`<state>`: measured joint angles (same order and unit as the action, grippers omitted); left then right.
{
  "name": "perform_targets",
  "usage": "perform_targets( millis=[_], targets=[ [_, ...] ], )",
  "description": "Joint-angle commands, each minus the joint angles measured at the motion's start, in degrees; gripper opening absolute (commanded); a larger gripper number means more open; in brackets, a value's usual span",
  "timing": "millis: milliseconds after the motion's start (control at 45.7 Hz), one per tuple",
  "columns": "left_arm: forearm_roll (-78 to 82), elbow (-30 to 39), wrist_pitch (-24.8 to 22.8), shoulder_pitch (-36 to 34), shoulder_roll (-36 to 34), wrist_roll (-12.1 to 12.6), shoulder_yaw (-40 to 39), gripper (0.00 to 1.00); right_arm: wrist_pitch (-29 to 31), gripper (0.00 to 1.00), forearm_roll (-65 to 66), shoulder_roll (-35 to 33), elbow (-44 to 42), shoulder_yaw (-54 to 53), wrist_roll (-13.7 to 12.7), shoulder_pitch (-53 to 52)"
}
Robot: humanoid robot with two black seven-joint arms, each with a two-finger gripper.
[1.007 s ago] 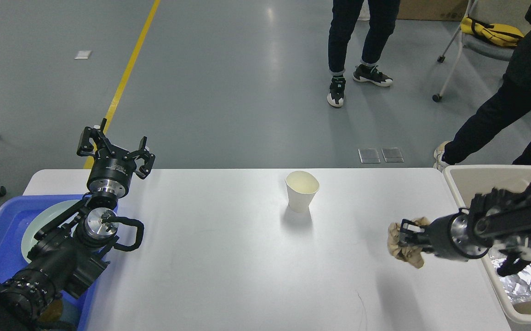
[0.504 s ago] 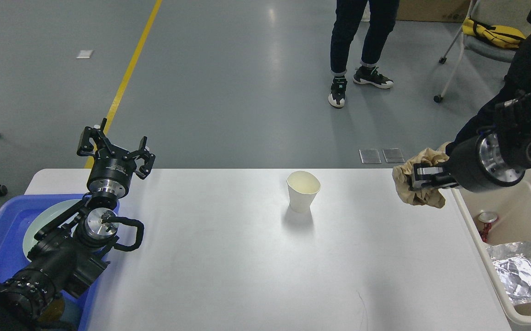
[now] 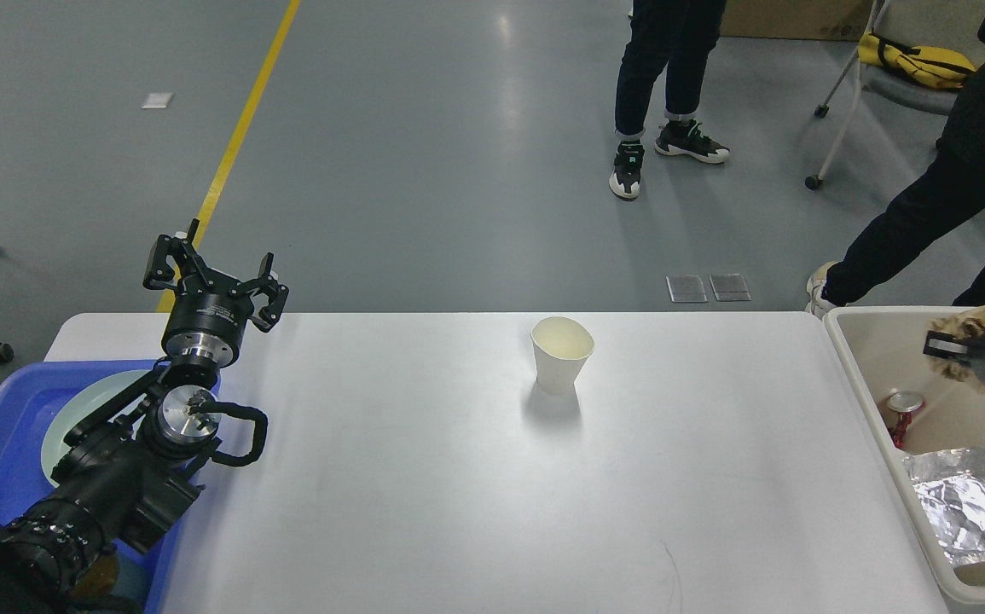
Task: Tidy desktop
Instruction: 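Carry the crumpled paper over the beige bin and release it, then reach the right gripper to the white paper cup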
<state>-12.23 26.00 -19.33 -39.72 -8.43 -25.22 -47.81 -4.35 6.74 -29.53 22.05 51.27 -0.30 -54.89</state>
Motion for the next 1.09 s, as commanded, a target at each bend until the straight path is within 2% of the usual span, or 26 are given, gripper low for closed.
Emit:
perform_targets(
  millis=[0, 175, 197, 219, 241, 263, 285, 307, 504, 613, 701, 788, 898, 1073],
  targets=[
    [0.01, 0.02, 0.0, -0.01, -0.01, 0.0, 0.0, 0.98, -0.74, 0.0, -6.56, 6.94, -17.64, -10.04, -0.14, 13.84],
    [0.01, 0.02, 0.0, -0.01, -0.01, 0.0, 0.0, 0.98, -4.52, 0.0, -7.35, 7.65, -18.09, -10.93, -0.76, 15.16],
    [0.01, 0.02, 0.0, -0.01, -0.01, 0.0, 0.0, 0.98, -4.53, 0.04, -7.27, 7.65, -18.01, -10.67, -0.67, 15.6],
    [0.01, 0.02, 0.0, -0.01, -0.01, 0.0, 0.0, 0.98, -4.53, 0.49, -7.26, 7.74, -17.92, -10.58, -0.67, 16.04],
    [0.01, -0.07, 0.0, -0.01, -0.01, 0.0, 0.0, 0.98, -4.53, 0.99, -7.26, 7.82, -17.83, -10.4, -0.58, 16.48],
    [0.01, -0.07, 0.0, -0.01, -0.01, 0.0, 0.0, 0.98, -4.53, 1.0, -7.18, 7.82, -17.83, -10.4, -0.41, 16.83],
    [0.01, -0.07, 0.0, -0.01, -0.01, 0.0, 0.0, 0.98, -4.79, 0.95, -7.18, 7.82, -17.83, -10.31, -0.41, 17.01],
    [0.01, 0.02, 0.0, -0.01, -0.01, 0.0, 0.0, 0.98, -4.88, 1.0, -7.18, 7.91, -17.83, -10.31, -0.41, 17.01],
    [0.01, -0.07, 0.0, -0.01, -0.01, 0.0, 0.0, 0.98, -4.71, 1.0, -7.35, 10.19, -18.44, -10.22, -0.67, 15.87],
    [-0.08, -0.07, 0.0, -0.01, -0.09, 0.0, 0.0, 0.98, -3.13, 1.0, -7.44, 9.67, -17.74, -10.22, -0.67, 10.08],
    [0.01, 0.02, 0.0, -0.01, -0.09, 0.0, 0.0, 0.98, 0.65, 1.0, -7.35, 8.36, -15.47, -10.14, -0.67, 4.55],
    [0.01, 0.02, 0.0, -0.01, -0.09, 0.0, 0.0, 0.98, 6.01, 1.0, -6.83, 3.71, -8.45, -9.52, -0.67, -3.8],
    [0.01, 0.02, 0.0, -0.01, -0.09, 0.0, 0.0, 0.98, 12.78, 1.0, -6.39, -1.75, 6.49, -6.89, -0.67, -12.5],
    [0.01, 0.02, 0.0, -0.01, -0.09, 0.0, 0.0, 0.98, 14.72, 1.0, -6.3, -5.89, 31.97, 5.67, -0.49, -32.53]
  ],
)
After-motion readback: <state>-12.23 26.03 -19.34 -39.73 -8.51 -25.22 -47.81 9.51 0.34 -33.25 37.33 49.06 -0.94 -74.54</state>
